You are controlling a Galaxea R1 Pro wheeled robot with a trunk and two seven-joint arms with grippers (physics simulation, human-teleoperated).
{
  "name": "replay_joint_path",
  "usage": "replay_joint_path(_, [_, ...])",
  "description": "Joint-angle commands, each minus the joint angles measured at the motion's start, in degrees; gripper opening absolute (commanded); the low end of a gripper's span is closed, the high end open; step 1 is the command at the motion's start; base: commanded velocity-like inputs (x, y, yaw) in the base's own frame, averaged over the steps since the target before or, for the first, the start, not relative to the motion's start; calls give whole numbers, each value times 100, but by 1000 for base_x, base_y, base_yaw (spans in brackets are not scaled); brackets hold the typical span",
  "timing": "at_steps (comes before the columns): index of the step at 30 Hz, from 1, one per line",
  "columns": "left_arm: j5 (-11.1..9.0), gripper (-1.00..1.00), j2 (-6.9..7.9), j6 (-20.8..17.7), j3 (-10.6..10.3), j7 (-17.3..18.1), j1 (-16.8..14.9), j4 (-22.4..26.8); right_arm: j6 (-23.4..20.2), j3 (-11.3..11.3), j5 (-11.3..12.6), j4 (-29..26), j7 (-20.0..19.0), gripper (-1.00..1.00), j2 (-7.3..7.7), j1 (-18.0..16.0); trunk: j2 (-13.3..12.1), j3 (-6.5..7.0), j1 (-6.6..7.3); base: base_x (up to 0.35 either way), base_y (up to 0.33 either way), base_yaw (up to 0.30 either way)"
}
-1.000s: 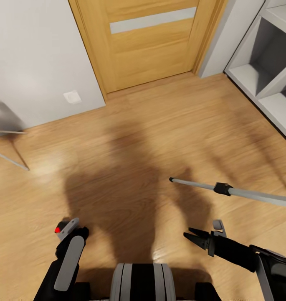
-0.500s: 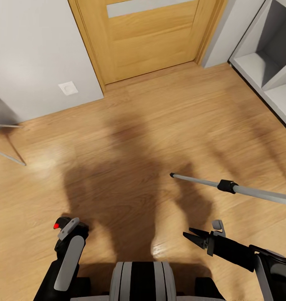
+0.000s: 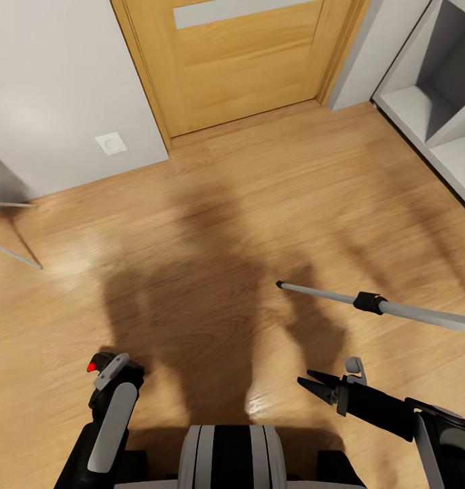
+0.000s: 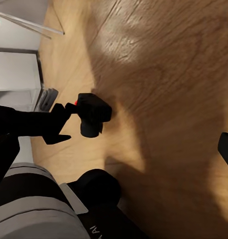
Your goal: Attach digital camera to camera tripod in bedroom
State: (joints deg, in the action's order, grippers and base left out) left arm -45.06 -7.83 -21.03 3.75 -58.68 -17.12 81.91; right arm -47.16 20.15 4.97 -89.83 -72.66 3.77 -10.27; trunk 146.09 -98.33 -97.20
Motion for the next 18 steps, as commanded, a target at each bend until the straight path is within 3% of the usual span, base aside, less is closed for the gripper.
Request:
replay_joint_path(1, [-12,100,-5,-51,4,-18,-2,2,-40,5,16,0,-12,100,3,-2,1,-3,1,0,0,0])
replay_joint_path(10, [-11,100,-4,-51,-29,-16,-2,0,-47,6,21,0,-28,100,29,-2,1,-3,1,0,0,0])
replay_joint_path(18, [-11,100,-6,-51,-53,-16,-2,0,-48,6,21,0,-37,100,20,-2,12,-180,-20,0,0,0])
